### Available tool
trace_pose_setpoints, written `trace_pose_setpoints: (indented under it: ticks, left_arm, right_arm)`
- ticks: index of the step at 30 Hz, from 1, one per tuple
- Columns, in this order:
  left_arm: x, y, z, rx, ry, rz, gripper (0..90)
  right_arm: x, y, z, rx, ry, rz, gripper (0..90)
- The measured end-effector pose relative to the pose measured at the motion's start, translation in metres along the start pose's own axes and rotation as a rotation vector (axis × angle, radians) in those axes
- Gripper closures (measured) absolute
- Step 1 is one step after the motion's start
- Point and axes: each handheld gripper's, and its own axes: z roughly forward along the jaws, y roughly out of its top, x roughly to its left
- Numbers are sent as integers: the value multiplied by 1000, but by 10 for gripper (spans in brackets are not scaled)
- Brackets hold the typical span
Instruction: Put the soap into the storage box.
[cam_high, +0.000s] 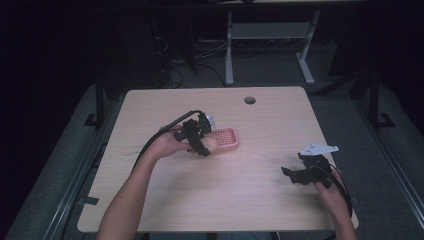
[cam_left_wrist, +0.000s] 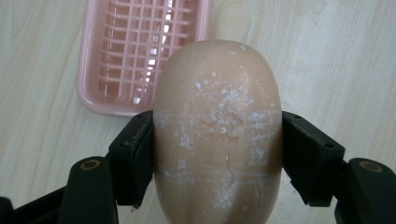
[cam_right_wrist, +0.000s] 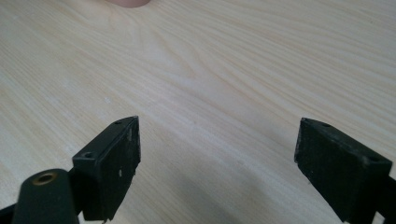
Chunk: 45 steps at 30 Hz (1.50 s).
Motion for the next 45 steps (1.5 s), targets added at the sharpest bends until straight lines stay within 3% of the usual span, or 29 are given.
trace_pose_setpoints:
  ticks: [29, 45]
  left_arm:
    - [25, 43, 16, 14, -15, 36, 323]
    - [40, 52, 34, 24, -31, 9, 324]
  right_arm:
    - [0, 0, 1, 0, 5, 5, 138]
    - [-1, 0, 1, 5, 16, 8, 138]
